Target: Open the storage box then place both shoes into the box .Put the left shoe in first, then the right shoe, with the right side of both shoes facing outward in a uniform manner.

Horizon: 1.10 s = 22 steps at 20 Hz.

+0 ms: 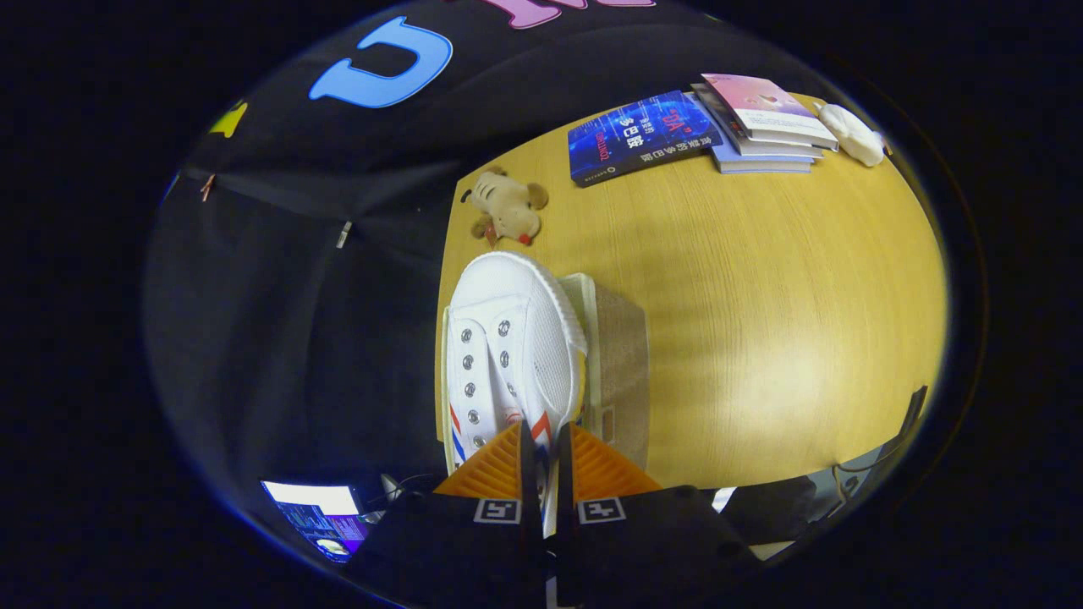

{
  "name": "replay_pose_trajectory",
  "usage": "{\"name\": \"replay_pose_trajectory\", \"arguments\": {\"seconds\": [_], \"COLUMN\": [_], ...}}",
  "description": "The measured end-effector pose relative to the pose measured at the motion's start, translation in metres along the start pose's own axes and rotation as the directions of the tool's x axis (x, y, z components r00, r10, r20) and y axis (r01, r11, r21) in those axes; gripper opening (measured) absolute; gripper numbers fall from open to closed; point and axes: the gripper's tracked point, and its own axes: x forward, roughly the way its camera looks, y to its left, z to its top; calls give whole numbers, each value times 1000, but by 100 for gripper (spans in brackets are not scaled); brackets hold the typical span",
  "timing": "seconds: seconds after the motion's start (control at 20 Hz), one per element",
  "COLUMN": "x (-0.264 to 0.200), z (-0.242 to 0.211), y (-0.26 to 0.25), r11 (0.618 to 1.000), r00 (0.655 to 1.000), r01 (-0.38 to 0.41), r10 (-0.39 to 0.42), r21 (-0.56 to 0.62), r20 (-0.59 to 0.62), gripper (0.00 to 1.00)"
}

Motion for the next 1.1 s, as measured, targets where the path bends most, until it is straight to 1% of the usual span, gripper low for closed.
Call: {"name": "replay_pose_trajectory", "arguments": {"seconds": [0.1, 0.3, 0.35, 0.4, 0.45, 0.5, 0.55, 0.65, 0.75, 0.85, 0.95, 1.1], "x": [14, 32, 36, 38, 39, 33, 35, 31, 29, 23, 15, -3], "z": [-8, -17, -17, -18, -21, -13, -11, -8, -9, -4, 2, 19], "y": [2, -16, -17, -11, 1, 7, 10, 8, 10, 10, 5, -14], "r11": [1000, 994, 994, 997, 1000, 1000, 1000, 999, 999, 999, 998, 999], "r00": [999, 993, 992, 994, 996, 997, 997, 998, 997, 998, 999, 998], "r01": [26, 104, 103, 75, 25, -2, -6, -9, -32, -45, -51, -39], "r10": [-26, -106, -105, -77, -26, 1, 5, 6, 30, 43, 50, 41], "r21": [0, -29, -35, -36, -17, -14, -25, -44, -30, -28, -34, -28], "r20": [-24, -60, -64, -75, -82, -79, -73, -64, -69, -49, -18, 51], "gripper": [10, 10, 12, 15, 27, 27, 33, 67, 92, 97, 97, 96]}}
